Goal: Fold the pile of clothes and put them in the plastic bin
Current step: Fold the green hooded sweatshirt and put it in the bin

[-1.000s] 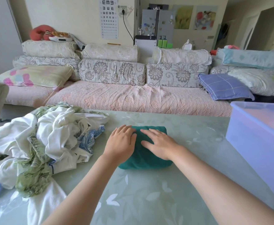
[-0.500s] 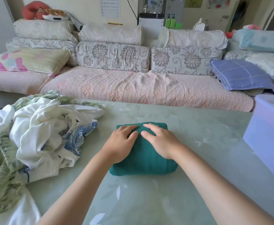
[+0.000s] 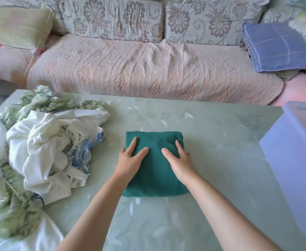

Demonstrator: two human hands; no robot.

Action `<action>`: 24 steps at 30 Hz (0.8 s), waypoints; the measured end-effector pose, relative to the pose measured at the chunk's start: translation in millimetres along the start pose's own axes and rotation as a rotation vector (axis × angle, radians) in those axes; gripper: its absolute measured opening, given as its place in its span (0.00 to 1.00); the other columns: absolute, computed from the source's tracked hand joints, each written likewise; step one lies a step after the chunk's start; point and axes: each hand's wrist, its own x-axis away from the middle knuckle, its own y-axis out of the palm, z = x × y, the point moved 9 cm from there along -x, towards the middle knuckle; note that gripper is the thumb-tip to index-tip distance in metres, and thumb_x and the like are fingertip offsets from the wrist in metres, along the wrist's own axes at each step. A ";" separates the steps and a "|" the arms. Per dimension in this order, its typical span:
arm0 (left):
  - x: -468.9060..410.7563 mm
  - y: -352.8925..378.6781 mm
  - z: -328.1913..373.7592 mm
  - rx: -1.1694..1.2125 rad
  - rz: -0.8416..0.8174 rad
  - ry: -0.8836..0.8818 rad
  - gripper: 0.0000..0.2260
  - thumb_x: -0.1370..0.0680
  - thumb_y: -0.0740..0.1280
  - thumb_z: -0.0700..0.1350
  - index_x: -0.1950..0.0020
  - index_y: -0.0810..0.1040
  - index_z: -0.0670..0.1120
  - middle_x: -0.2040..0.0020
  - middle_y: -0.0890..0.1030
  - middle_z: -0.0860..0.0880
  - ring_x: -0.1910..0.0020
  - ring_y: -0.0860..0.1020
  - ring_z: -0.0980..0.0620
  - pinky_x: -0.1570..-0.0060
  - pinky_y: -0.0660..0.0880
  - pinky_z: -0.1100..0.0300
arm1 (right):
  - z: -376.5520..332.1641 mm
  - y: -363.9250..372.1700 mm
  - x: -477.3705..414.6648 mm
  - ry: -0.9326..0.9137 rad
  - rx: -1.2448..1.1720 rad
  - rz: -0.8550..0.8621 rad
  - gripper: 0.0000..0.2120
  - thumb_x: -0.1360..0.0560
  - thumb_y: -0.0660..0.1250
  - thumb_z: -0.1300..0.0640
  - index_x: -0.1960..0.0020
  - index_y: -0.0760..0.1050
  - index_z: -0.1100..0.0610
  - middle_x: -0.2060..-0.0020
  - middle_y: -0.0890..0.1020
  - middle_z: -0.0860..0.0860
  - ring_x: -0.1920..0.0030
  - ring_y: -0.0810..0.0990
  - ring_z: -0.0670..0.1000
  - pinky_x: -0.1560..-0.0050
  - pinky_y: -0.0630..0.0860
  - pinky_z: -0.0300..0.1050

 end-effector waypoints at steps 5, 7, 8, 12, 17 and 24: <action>23.4 4.7 2.6 -0.004 -0.080 -0.148 0.29 0.27 0.70 0.62 0.27 0.64 0.68 0.38 0.71 0.59 0.47 0.75 0.57 0.45 0.70 0.60 | 1.0 -2.0 33.8 0.092 -0.114 0.008 0.41 0.33 0.69 0.32 0.24 0.58 0.34 0.25 0.65 0.47 0.30 0.71 0.50 0.35 0.70 0.47; 34.3 0.7 5.4 0.015 -0.102 -0.187 0.28 0.26 0.71 0.59 0.28 0.66 0.66 0.42 0.73 0.59 0.50 0.76 0.59 0.47 0.71 0.60 | 2.0 0.0 51.6 0.137 -0.150 -0.013 0.43 0.36 0.71 0.32 0.24 0.59 0.33 0.29 0.70 0.44 0.34 0.74 0.49 0.36 0.73 0.47; 39.7 -1.0 5.2 0.027 -0.118 -0.205 0.28 0.27 0.72 0.58 0.28 0.68 0.65 0.42 0.74 0.58 0.50 0.77 0.59 0.47 0.72 0.60 | 3.3 0.2 60.2 0.157 -0.173 -0.017 0.43 0.37 0.72 0.32 0.25 0.60 0.33 0.30 0.72 0.43 0.36 0.76 0.47 0.36 0.74 0.47; 65.3 -4.1 15.6 0.060 -0.158 -0.203 0.25 0.27 0.74 0.55 0.32 0.72 0.65 0.40 0.78 0.58 0.48 0.80 0.57 0.52 0.76 0.62 | -6.0 -11.1 92.9 0.148 -0.254 -0.025 0.42 0.36 0.75 0.39 0.26 0.63 0.34 0.36 0.77 0.39 0.42 0.79 0.42 0.40 0.77 0.44; 85.6 10.8 96.2 0.054 -0.188 -0.016 0.25 0.26 0.73 0.55 0.32 0.70 0.67 0.40 0.78 0.63 0.45 0.79 0.63 0.41 0.76 0.59 | -60.4 -79.0 126.4 0.020 -0.229 0.096 0.41 0.36 0.75 0.39 0.26 0.64 0.34 0.35 0.75 0.36 0.38 0.76 0.38 0.35 0.75 0.43; 136.2 103.2 243.5 0.099 -0.241 0.209 0.25 0.25 0.72 0.54 0.30 0.68 0.67 0.39 0.74 0.69 0.41 0.74 0.69 0.38 0.72 0.62 | -131.3 -251.0 171.6 -0.167 -0.133 0.291 0.37 0.31 0.75 0.44 0.26 0.63 0.32 0.32 0.70 0.33 0.32 0.69 0.35 0.30 0.69 0.43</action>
